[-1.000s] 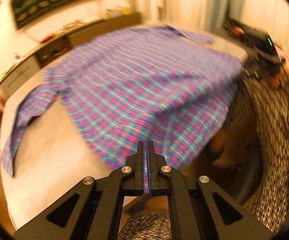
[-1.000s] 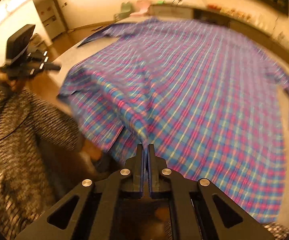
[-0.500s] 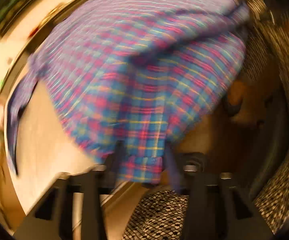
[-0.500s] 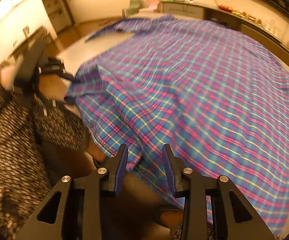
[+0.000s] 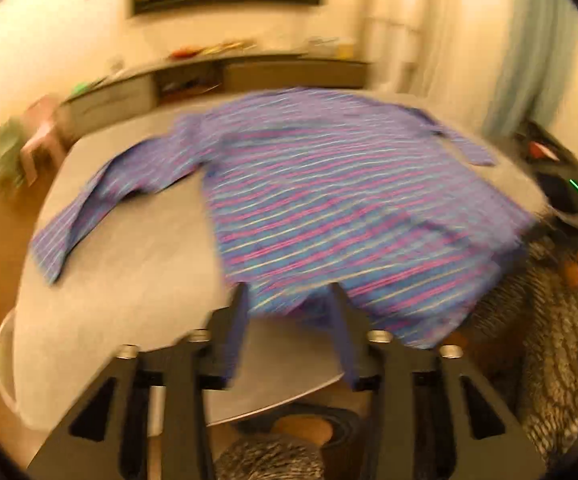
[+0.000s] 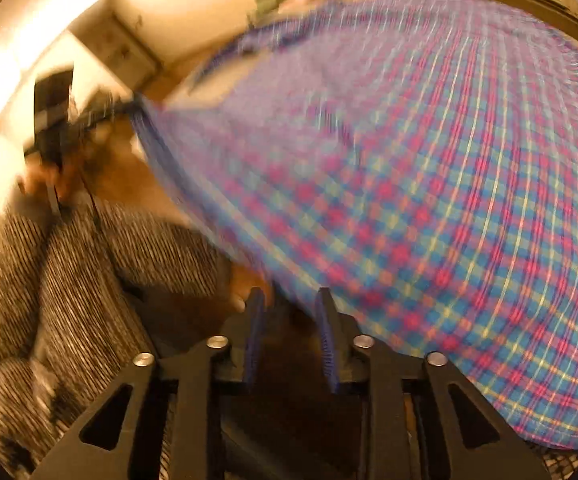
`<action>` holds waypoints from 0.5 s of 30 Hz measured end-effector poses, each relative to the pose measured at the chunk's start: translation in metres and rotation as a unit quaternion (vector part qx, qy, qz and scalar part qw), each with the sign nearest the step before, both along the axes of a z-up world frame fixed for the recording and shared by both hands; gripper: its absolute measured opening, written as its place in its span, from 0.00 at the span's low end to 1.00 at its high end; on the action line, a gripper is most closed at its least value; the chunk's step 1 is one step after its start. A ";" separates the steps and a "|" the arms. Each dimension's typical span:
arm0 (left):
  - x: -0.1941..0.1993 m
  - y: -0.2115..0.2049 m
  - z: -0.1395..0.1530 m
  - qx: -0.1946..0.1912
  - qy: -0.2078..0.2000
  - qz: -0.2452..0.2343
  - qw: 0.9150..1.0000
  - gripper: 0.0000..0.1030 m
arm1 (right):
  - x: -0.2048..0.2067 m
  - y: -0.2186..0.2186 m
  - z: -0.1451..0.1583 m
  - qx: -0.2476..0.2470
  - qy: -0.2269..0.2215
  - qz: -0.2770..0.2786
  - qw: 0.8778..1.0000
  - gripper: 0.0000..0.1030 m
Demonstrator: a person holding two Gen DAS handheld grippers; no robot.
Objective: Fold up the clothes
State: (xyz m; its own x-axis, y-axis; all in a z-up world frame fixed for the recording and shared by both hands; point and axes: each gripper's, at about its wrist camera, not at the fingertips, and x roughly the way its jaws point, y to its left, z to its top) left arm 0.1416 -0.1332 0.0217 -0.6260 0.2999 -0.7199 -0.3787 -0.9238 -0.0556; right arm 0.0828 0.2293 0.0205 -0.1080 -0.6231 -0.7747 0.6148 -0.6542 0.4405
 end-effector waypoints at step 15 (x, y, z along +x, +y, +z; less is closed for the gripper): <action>-0.089 0.077 -0.059 -0.079 -0.026 -0.014 0.996 0.62 | -0.085 0.033 0.005 0.166 0.073 -0.090 0.979 0.43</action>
